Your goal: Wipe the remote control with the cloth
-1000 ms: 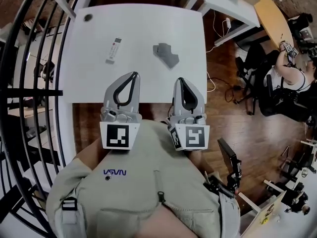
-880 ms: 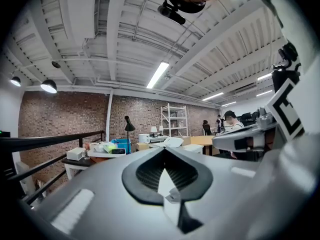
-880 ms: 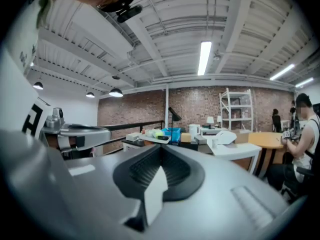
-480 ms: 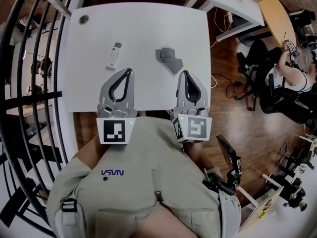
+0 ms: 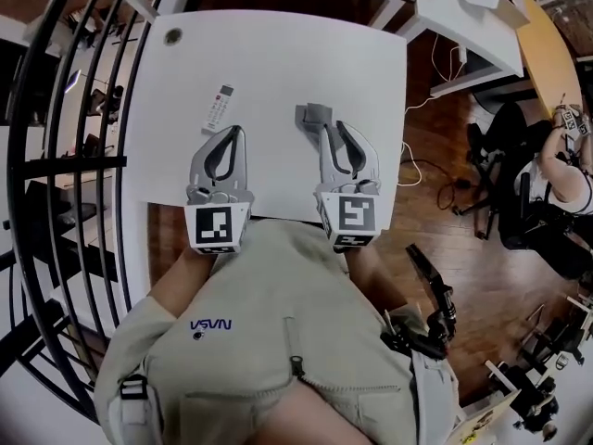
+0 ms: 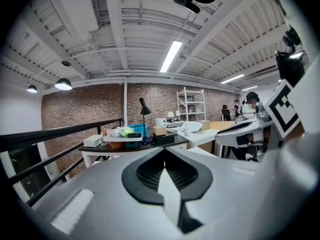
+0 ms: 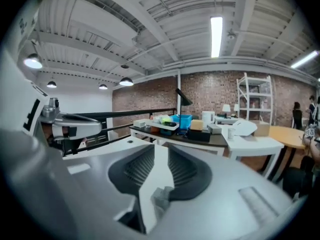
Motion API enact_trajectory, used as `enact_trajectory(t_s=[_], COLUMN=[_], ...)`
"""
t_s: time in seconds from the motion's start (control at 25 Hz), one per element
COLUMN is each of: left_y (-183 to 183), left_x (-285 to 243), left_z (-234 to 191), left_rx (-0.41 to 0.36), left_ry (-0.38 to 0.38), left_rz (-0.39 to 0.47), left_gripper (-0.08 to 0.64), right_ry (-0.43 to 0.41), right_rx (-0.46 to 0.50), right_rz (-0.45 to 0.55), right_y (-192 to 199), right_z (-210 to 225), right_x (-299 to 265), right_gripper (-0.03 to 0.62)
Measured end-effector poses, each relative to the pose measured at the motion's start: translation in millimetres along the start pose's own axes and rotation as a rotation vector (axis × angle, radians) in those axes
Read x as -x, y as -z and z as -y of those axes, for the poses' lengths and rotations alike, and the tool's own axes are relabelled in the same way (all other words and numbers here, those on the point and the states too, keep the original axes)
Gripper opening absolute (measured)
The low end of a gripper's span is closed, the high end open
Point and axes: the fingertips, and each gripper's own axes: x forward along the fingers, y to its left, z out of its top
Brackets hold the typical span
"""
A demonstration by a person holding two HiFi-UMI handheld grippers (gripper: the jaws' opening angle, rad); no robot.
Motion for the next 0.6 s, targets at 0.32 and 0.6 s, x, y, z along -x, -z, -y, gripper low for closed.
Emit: enact_trajectory(t_s=[0.32,0.6], left_y=[56.2,105.3], left_x=[-16.4,-24.5], left_z=[-30.1,-62.4], left_rx=[0.001,0.045], left_ry=[-0.003,-0.033], left_rz=[-0.127,-0.227], left_gripper=[0.13,0.161], right_ry=[-0.021,-0.044], right_rx=[0.042,0.038], right_rz=[-0.21,-0.431], right_y=[81.4,165.0], right_z=[7.5,11.2], right_x=[-47.3,-81.9], right_gripper=[0.202,0.264])
